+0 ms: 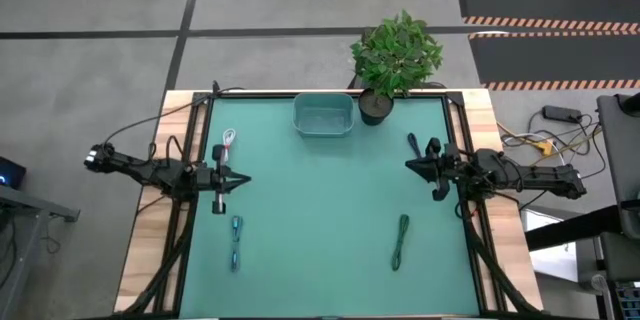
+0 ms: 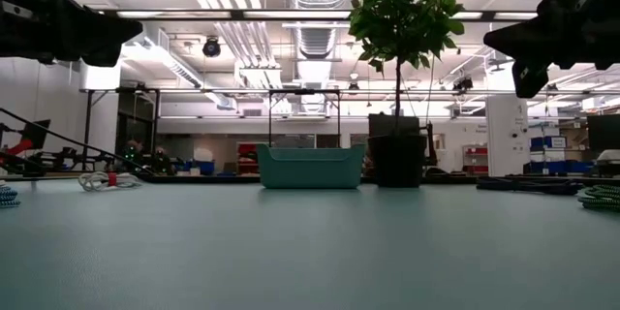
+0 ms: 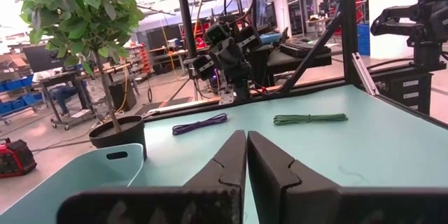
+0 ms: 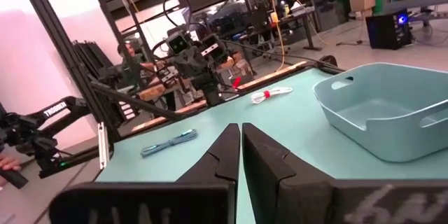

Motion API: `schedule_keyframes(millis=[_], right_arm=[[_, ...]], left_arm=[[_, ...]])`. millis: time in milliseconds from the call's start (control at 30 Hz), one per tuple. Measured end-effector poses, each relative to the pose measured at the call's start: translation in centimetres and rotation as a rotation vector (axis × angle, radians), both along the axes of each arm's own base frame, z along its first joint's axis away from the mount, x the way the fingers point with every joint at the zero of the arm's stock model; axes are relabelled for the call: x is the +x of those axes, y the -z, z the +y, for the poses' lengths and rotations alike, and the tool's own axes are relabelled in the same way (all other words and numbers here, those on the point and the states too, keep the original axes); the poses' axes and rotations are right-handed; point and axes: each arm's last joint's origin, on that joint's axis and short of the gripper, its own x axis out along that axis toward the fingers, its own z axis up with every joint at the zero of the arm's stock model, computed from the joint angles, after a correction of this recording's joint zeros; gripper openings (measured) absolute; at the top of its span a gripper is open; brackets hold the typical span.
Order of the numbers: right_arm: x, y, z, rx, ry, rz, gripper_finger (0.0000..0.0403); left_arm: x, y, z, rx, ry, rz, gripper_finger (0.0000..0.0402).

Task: Pick and place USB-C Cables
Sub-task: Put the purple charger cable into the green bin

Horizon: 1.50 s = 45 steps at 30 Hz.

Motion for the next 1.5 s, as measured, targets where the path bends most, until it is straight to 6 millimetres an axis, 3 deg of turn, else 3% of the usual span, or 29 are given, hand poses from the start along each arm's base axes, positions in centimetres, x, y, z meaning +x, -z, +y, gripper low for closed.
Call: schedule_keyframes(millis=[200, 333, 633, 867, 1133, 1500], right_arm=[[0.0, 0.0, 0.0, 0.000, 0.003, -0.001, 0.0009], [0.0, -0.5, -0.3, 0.036, 0.097, -0.050, 0.0009], [0.6, -1.8, -0.2, -0.016, 0.087, -0.166, 0.0009], [2.4, -1.4, 0.4, -0.101, 0.045, -0.114, 0.0009], [4.2, -0.3, 1.1, -0.133, -0.001, -0.012, 0.0009], [7.5, -2.7, 2.9, -0.147, -0.093, 0.090, 0.0009]], left_arm=[[0.0, 0.0, 0.0, -0.143, 0.010, -0.002, 0.0000], [0.0, 0.1, 0.0, -0.231, 0.011, 0.000, 0.0000], [-0.1, -1.1, 0.1, -0.260, 0.006, -0.120, 0.0000], [-0.4, -2.6, 0.2, -0.186, -0.001, -0.273, 0.0000], [-0.5, -3.0, 0.2, -0.194, 0.000, -0.309, 0.0000], [-0.8, -3.4, 0.3, -0.208, 0.001, -0.359, 0.0000]])
